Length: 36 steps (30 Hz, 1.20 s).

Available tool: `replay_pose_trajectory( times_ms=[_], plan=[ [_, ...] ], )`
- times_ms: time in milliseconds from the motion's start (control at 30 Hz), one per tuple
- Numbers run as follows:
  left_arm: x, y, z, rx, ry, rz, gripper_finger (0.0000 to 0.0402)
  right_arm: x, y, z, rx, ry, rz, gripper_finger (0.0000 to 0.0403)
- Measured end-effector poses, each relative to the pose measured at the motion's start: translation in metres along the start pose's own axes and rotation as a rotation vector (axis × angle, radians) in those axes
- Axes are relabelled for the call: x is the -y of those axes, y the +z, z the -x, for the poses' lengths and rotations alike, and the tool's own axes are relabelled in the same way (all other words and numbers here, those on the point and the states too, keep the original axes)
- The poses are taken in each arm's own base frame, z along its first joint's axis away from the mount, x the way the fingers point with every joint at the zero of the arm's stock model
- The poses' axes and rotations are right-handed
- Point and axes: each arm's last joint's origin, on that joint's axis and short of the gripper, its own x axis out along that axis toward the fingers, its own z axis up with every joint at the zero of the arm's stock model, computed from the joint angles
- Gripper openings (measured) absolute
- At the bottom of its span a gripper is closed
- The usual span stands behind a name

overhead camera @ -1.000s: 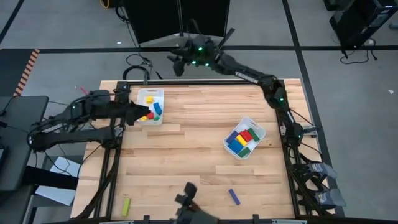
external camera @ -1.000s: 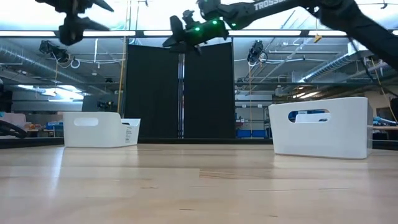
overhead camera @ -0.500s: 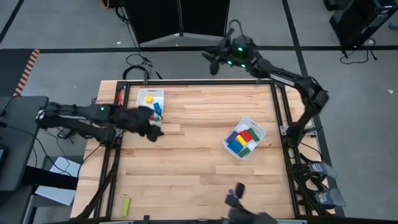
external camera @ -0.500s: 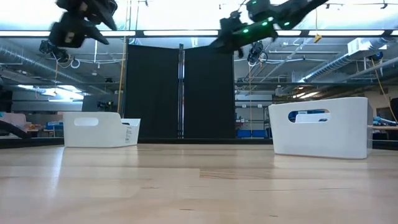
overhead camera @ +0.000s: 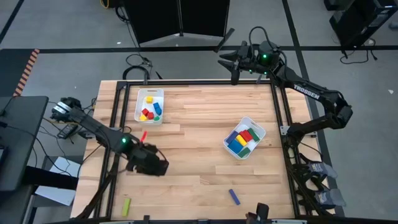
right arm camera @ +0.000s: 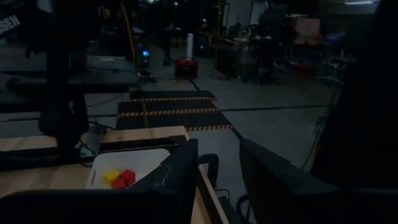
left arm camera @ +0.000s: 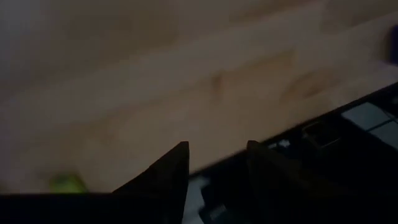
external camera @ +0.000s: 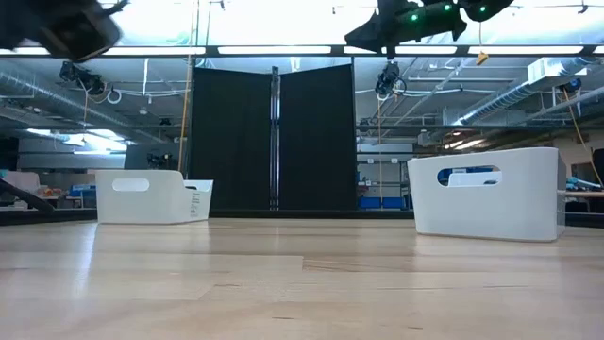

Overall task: Sort blocks by size
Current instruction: Put the light green rectangle block into the right white bin

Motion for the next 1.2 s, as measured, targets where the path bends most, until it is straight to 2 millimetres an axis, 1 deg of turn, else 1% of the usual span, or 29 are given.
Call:
replay_pose_trajectory(
  times_ms=[200,300,400,500,700,867,1033,1200],
  plan=[
    [0.002,-0.028,-0.030,-0.170,0.073,0.163,0.0209,-0.002,0.004,0.004,0.015,0.020,0.032,0.0126],
    [-0.002,-0.039,-0.045,-0.293,0.191,0.187,0.0231,-0.001,0.003,0.004,0.013,0.017,0.041,0.0125],
    [-0.010,-0.047,-0.056,-0.327,0.289,0.180,0.0245,-0.001,0.004,0.004,0.014,0.017,0.050,0.0126],
    [-0.018,-0.059,-0.062,-0.363,0.360,0.158,0.0250,-0.001,0.004,0.004,0.014,0.017,0.050,0.0124],
    [-0.040,-0.081,-0.061,-0.358,0.461,0.085,0.0250,-0.001,0.003,0.003,0.013,0.012,0.049,0.0119],
    [-0.055,-0.092,-0.061,-0.281,0.481,0.025,0.0250,0.001,0.003,0.003,0.007,-0.028,0.049,0.0115],
    [-0.061,-0.097,-0.071,-0.225,0.474,-0.013,0.0250,0.001,0.004,0.003,0.014,-0.040,0.032,0.0109],
    [-0.066,-0.103,-0.090,-0.219,0.501,-0.039,0.0250,0.001,0.004,0.003,0.019,-0.041,-0.007,0.0102]
  ],
)
